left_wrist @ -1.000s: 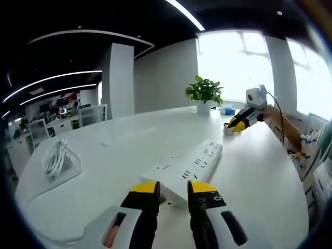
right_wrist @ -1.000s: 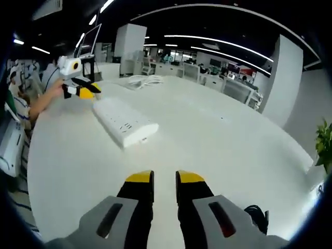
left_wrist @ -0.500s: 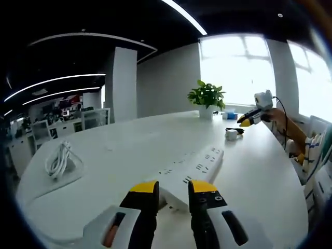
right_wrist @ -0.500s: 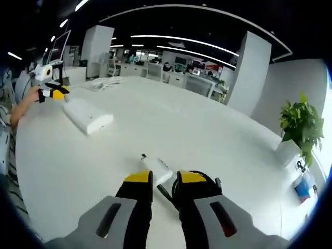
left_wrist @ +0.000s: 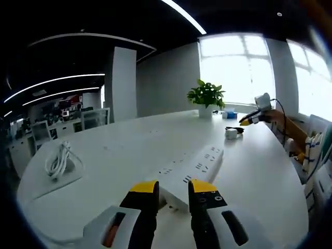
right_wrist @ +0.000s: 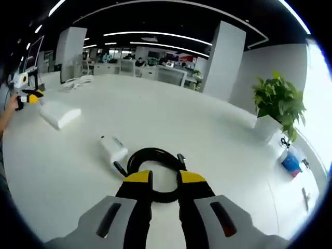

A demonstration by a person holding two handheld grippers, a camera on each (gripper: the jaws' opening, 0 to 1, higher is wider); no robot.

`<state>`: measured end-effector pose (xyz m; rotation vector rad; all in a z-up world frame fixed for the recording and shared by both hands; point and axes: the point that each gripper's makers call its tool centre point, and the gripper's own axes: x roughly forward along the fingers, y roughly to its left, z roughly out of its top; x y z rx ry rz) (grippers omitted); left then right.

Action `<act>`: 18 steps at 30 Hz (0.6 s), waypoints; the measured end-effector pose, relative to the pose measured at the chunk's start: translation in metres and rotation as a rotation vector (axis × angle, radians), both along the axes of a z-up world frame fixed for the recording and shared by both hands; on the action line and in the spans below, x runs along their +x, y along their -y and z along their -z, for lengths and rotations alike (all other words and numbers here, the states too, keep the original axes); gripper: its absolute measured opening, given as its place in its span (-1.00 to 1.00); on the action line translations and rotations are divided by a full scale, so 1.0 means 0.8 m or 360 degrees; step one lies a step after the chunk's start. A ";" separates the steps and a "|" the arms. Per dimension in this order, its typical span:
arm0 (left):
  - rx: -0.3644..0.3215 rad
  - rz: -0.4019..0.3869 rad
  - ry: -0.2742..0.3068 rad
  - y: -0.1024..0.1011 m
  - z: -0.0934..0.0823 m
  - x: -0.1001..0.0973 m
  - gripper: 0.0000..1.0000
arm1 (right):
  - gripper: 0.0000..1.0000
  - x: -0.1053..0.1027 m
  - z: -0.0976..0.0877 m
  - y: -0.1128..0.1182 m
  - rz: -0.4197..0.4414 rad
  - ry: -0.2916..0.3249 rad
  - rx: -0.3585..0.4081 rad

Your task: Straighten the power strip on the desk, plug the charger into it

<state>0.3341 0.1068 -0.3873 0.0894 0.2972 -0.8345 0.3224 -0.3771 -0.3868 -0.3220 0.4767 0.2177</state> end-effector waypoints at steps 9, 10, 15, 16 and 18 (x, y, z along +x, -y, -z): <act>-0.0020 0.0032 0.0003 0.006 -0.003 -0.006 -0.55 | -0.61 0.020 0.021 0.037 0.0193 -0.0063 0.0083; -0.0020 0.0034 0.0000 0.006 -0.003 -0.007 -0.55 | -0.62 0.023 0.023 0.040 0.0208 -0.0073 0.0070; -0.0018 0.0042 -0.0004 0.008 -0.002 -0.008 -0.54 | -0.62 0.036 0.034 0.039 0.0223 -0.0140 0.0039; -0.0016 0.0044 -0.0003 0.008 -0.001 -0.009 -0.54 | -0.62 0.037 0.035 0.038 0.0229 -0.0151 0.0023; -0.0014 0.0048 -0.0002 0.008 -0.002 -0.009 -0.54 | -0.63 0.038 0.039 0.037 0.0225 -0.0174 -0.0025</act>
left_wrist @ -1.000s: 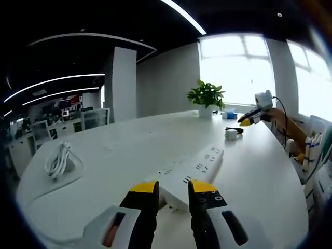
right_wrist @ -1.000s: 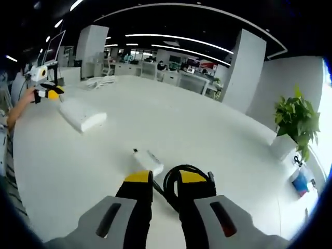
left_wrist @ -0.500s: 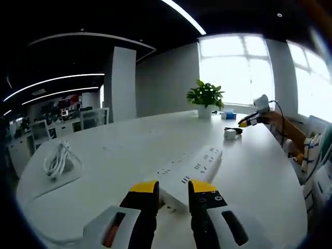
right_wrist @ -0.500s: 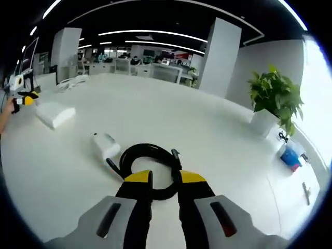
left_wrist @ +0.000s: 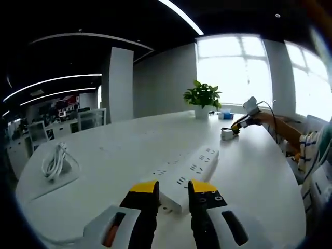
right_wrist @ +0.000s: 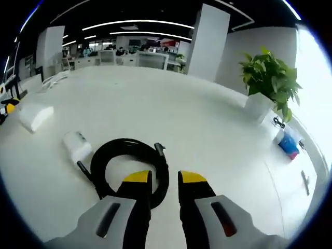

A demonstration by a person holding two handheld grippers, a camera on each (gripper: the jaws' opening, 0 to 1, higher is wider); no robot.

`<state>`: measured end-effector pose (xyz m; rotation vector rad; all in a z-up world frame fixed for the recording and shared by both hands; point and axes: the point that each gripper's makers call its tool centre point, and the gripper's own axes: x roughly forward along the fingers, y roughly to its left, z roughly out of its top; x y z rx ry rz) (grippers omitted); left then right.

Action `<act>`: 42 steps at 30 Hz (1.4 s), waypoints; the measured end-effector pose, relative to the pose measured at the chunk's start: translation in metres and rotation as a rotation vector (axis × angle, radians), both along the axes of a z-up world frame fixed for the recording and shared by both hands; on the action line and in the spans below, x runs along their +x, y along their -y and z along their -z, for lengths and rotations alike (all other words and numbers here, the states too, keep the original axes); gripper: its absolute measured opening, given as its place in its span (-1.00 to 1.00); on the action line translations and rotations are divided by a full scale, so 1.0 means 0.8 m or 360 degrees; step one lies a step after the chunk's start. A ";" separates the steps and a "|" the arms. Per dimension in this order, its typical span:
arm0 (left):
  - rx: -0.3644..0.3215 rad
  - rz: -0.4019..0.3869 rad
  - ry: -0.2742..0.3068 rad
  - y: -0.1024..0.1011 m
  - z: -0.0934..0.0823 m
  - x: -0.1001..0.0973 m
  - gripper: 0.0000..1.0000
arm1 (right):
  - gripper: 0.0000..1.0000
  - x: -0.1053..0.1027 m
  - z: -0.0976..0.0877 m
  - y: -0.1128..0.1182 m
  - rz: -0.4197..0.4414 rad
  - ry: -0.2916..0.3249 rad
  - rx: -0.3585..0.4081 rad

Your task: Straighten the power strip on the desk, plug the charger into it

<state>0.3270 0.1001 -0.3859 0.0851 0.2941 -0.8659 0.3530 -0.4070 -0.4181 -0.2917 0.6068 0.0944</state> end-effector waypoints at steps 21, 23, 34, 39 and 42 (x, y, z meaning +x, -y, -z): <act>-0.0004 0.0035 0.0002 0.007 -0.001 -0.006 -0.54 | -0.78 0.014 0.010 0.007 0.0027 -0.0078 -0.0088; -0.0005 0.0036 0.0001 0.007 -0.001 -0.006 -0.54 | -0.79 0.015 0.009 0.008 0.0035 -0.0073 -0.0094; 0.0002 0.0032 -0.0003 0.007 0.001 -0.006 -0.54 | -0.83 0.015 -0.020 -0.005 0.0040 0.0072 -0.0219; 0.0007 0.0034 -0.0002 0.007 0.001 -0.006 -0.54 | -0.85 0.017 -0.042 -0.022 -0.0002 0.0165 -0.0325; 0.0006 0.0035 -0.0001 0.007 0.000 -0.006 -0.54 | -0.86 0.018 -0.058 -0.036 -0.0047 0.0240 -0.0372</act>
